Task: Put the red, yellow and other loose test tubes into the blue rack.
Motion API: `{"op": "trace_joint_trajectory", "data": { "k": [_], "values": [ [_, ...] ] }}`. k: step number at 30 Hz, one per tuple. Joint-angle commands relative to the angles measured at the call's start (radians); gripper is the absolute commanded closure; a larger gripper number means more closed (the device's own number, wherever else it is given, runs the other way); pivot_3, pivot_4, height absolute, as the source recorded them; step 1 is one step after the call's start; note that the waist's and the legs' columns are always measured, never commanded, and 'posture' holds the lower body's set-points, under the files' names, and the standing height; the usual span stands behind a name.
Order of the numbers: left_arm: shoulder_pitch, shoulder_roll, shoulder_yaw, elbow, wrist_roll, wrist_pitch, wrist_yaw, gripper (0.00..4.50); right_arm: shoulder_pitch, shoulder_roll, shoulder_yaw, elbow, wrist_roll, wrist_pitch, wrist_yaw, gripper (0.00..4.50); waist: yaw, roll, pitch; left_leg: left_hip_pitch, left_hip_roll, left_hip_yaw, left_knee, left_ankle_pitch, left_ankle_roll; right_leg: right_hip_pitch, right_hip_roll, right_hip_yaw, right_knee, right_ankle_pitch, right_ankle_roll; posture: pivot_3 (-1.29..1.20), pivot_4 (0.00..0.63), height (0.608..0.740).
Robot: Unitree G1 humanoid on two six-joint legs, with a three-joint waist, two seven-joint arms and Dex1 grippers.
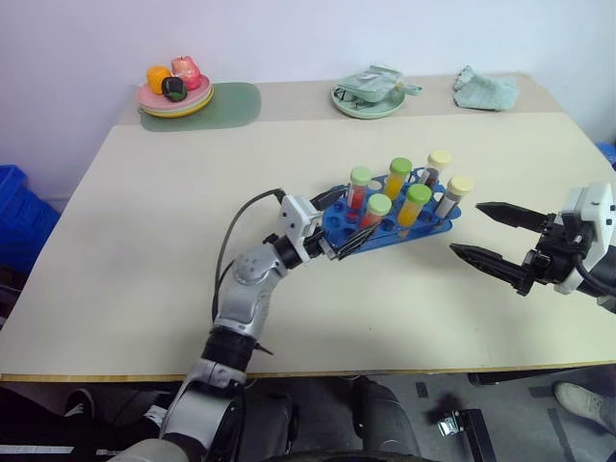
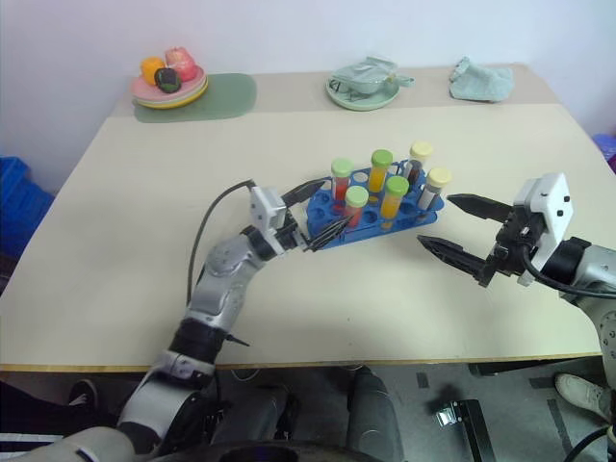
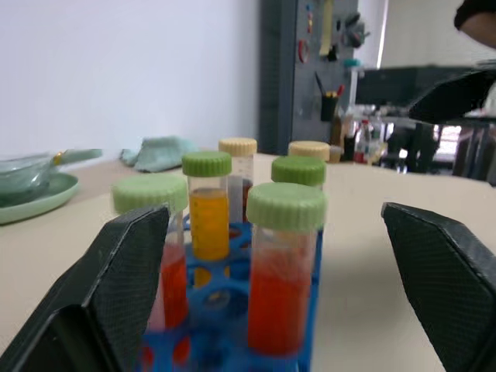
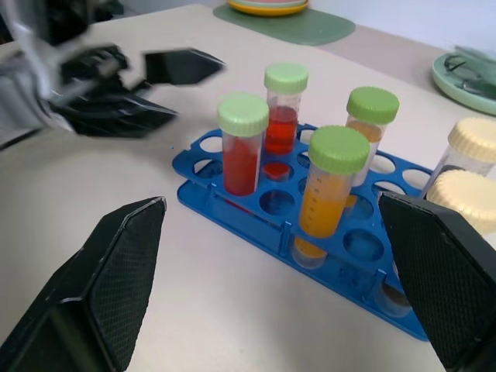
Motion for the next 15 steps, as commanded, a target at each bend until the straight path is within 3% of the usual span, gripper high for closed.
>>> {"op": "trace_joint_trajectory", "data": {
  "k": [1, 4, 11, 15],
  "values": [
    [0.053, 0.092, 0.017, -0.249, -0.052, 0.161, 0.018, 0.03, -0.041, -0.021, 0.006, 0.032, -0.015, -0.041, 0.033, 0.00, 0.002, 0.000, 0.000, 0.000, 0.000, 0.000, 0.000, 0.000, 0.000, 0.000, 0.000, 0.000, 0.000, 0.000, 0.000, 0.00, 0.150, 0.740],
    [0.066, 0.210, 0.093, -0.341, -0.122, 0.254, -0.008, 0.03, -0.068, -0.030, 0.017, 0.083, -0.032, -0.065, 0.067, 0.00, -0.001, 0.000, 0.000, 0.000, 0.000, 0.000, 0.000, 0.000, 0.000, 0.000, 0.000, 0.000, 0.000, 0.000, 0.000, 0.00, 0.150, 0.740],
    [0.102, 0.569, 0.273, -0.377, -0.353, 0.406, -0.288, 0.03, -0.084, -0.049, 0.011, 0.257, -0.083, -0.176, 0.181, 0.00, -0.002, 0.000, 0.000, 0.001, 0.000, 0.000, -0.001, 0.000, 0.000, 0.000, 0.000, 0.000, 0.001, 0.000, 0.000, 0.00, 0.150, 0.740],
    [0.112, 0.665, 0.331, -0.332, -0.378, 0.397, -0.354, 0.03, -0.107, -0.043, 0.017, 0.334, -0.109, -0.240, 0.215, 0.00, -0.001, 0.001, 0.000, 0.001, 0.000, 0.000, -0.001, 0.000, 0.000, 0.000, 0.000, 0.000, 0.001, 0.000, 0.000, 0.00, 0.150, 0.740]
  ]
}}
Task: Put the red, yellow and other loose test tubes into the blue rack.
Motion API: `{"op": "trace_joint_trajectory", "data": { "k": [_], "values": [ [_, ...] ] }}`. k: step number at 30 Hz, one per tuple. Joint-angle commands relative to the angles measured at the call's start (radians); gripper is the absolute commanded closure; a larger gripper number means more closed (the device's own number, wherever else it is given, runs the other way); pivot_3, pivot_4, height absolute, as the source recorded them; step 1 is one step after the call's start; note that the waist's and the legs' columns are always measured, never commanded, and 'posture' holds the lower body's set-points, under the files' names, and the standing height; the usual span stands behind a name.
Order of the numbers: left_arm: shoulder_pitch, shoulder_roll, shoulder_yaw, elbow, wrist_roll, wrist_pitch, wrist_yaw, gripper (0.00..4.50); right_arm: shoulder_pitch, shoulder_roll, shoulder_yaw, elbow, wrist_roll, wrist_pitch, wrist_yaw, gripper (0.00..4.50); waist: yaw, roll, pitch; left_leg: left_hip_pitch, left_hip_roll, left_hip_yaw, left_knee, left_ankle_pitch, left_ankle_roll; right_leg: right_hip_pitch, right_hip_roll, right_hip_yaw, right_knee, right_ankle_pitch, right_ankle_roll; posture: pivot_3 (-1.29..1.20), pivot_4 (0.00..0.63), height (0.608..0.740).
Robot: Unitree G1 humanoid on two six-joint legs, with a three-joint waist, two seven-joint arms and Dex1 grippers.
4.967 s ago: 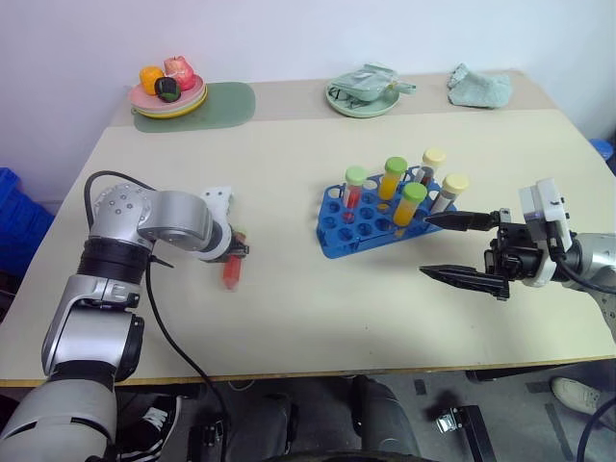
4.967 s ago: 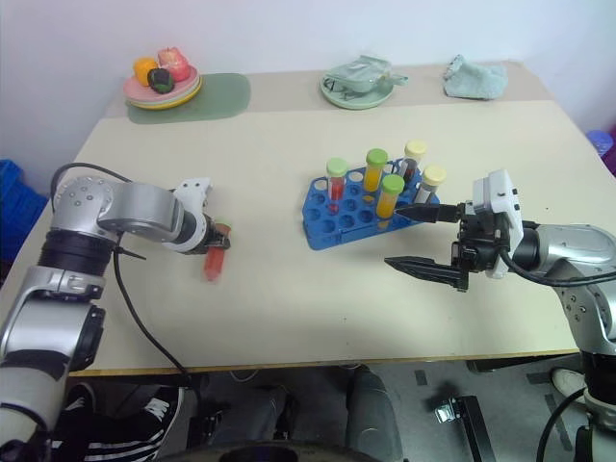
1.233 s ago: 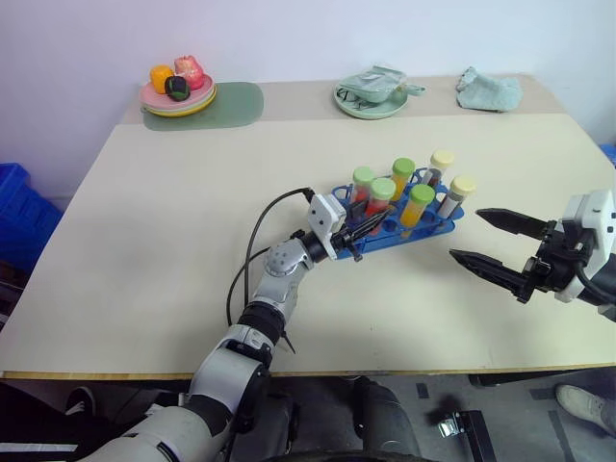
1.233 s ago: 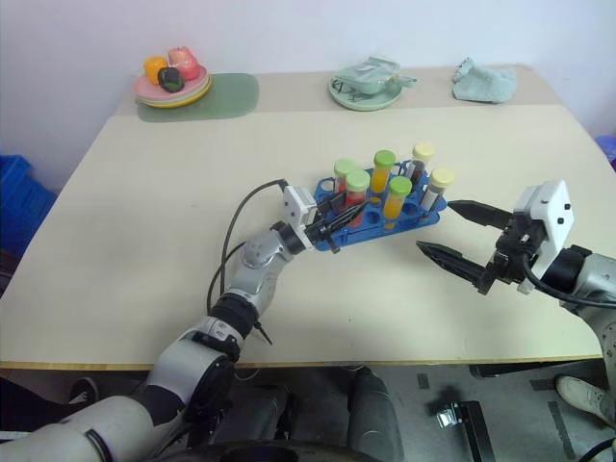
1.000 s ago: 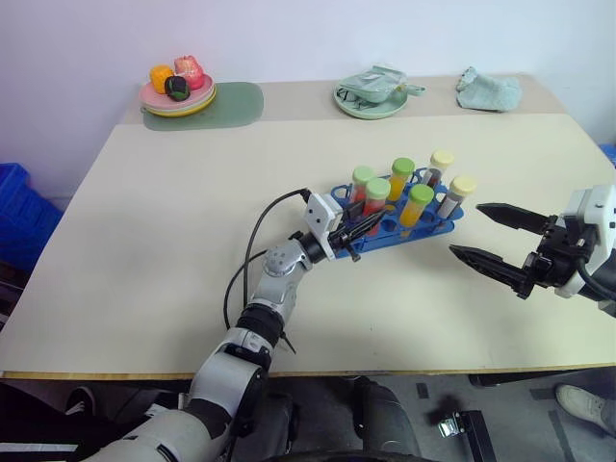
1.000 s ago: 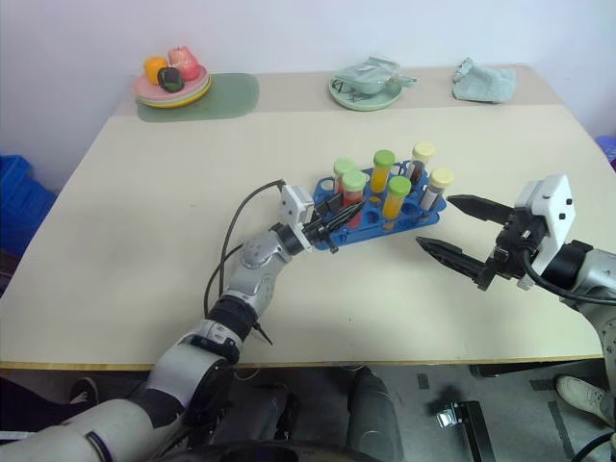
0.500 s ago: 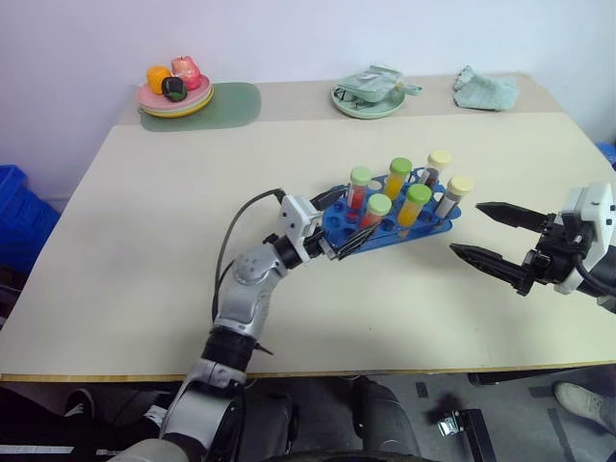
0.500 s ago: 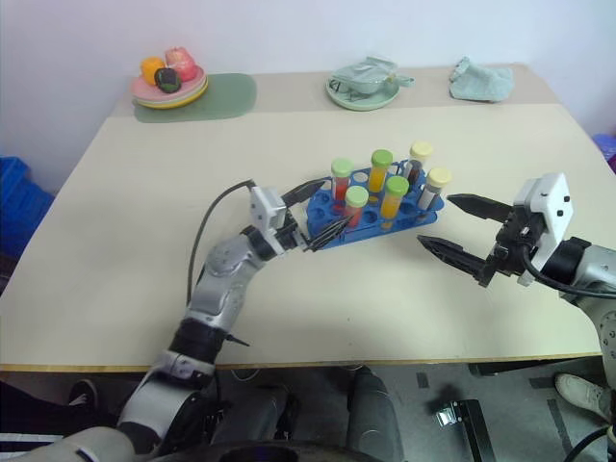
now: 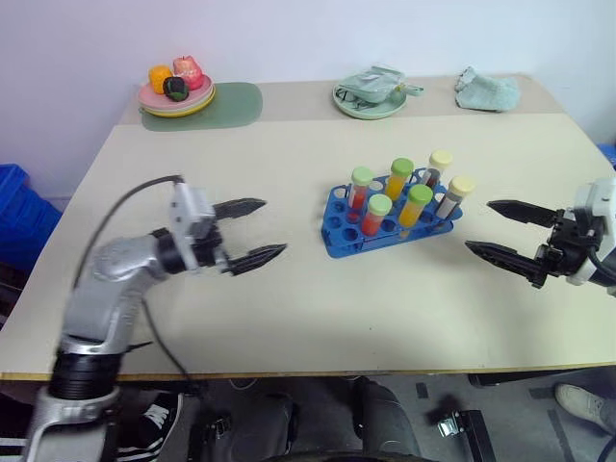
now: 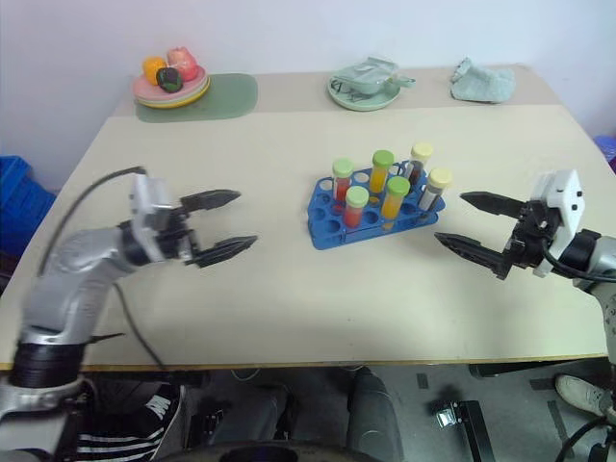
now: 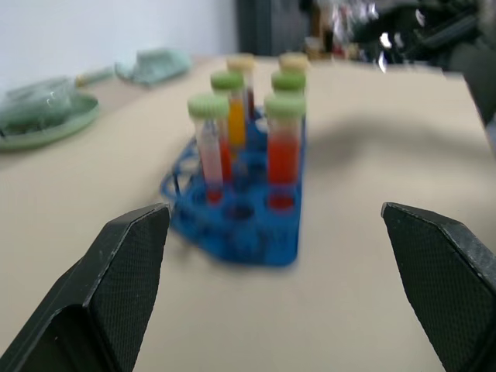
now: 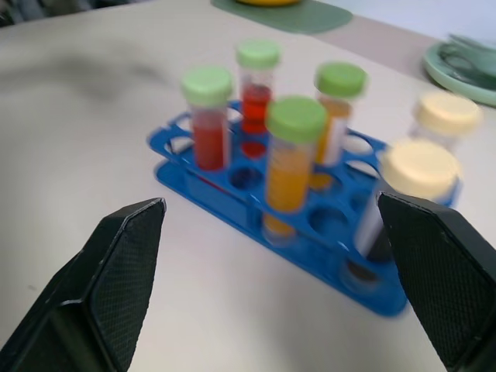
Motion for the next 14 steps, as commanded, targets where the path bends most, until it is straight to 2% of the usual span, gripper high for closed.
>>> {"op": "trace_joint_trajectory", "data": {
  "k": [1, 8, 14],
  "values": [
    [-0.001, 0.034, 0.059, 0.021, -0.023, -0.040, -0.048, 0.03, -0.035, -0.012, -0.018, 0.027, -0.004, -0.047, 0.022, 0.00, -0.001, 0.000, 0.000, 0.000, 0.000, 0.000, 0.000, 0.000, 0.000, 0.000, 0.000, 0.000, 0.000, 0.000, 0.000, 0.00, 0.150, 0.740],
    [0.005, 0.079, 0.075, 0.108, 0.029, -0.135, -0.100, 0.03, -0.050, -0.018, 0.006, 0.042, -0.043, -0.083, 0.039, 0.00, -0.003, 0.000, 0.000, 0.001, 0.000, 0.000, -0.001, 0.000, 0.000, 0.000, 0.000, 0.000, 0.000, 0.000, 0.000, 0.00, 0.150, 0.740],
    [0.023, 0.077, 0.091, 0.113, 0.026, -0.159, -0.079, 0.03, -0.085, -0.028, 0.015, 0.067, -0.061, -0.087, 0.041, 0.00, -0.002, 0.000, 0.000, 0.000, 0.001, 0.000, -0.001, 0.000, 0.000, -0.001, 0.000, 0.000, 0.000, 0.000, 0.000, 0.00, 0.150, 0.740]
  ]
}}
